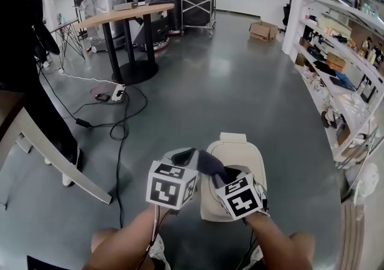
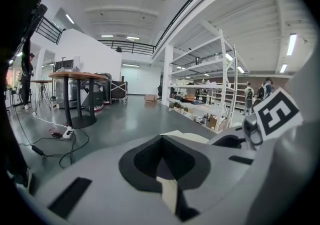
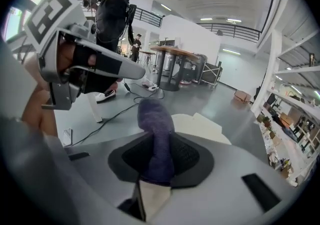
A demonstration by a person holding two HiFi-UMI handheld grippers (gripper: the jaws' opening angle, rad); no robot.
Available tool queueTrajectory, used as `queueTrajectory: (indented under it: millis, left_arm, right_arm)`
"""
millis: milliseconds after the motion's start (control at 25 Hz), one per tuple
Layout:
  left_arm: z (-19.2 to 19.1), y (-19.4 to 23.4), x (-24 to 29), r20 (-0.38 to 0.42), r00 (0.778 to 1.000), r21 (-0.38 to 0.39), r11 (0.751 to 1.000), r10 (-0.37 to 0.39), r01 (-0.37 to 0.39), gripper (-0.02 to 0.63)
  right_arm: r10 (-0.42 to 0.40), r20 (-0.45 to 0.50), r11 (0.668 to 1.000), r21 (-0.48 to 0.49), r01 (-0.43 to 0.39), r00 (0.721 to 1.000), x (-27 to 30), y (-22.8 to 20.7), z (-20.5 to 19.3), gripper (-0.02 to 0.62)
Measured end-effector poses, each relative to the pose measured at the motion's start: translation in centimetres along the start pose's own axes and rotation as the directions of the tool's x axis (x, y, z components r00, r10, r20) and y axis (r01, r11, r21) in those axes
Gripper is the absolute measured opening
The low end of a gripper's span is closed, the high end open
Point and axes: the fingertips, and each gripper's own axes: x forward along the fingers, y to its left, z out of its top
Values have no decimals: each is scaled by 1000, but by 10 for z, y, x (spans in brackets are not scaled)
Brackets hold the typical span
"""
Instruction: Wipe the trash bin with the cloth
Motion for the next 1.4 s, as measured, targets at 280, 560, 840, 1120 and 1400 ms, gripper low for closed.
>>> queueTrajectory:
  millis: [280, 560, 840, 1120, 1400]
  left_arm:
    - [0, -14, -18, 15, 1000, 6, 1000, -15, 15, -3]
    - [-8, -9, -38, 12, 1000, -2, 1000, 18, -18, -3]
    - [-14, -10, -50, 16, 999, -1, 1000, 28, -28, -3]
    - [-20, -20, -47, 8, 1000, -6, 1000, 16, -16, -3]
    - [-20, -32, -45, 7, 1000, 4, 1000, 1, -1, -3]
  right_arm:
    - [-38, -52, 992, -123, 31, 998, -4, 22, -10, 100]
    - [-79, -58, 985, -159, 69, 995, -14, 23, -18, 100]
    - [-55, -33, 998, 21, 55, 998, -18, 6, -27, 100]
    - [-102, -44, 994, 26, 103, 994, -26, -14, -39, 100]
    - [-125, -34, 990, 62, 127, 992, -35, -27, -47, 100]
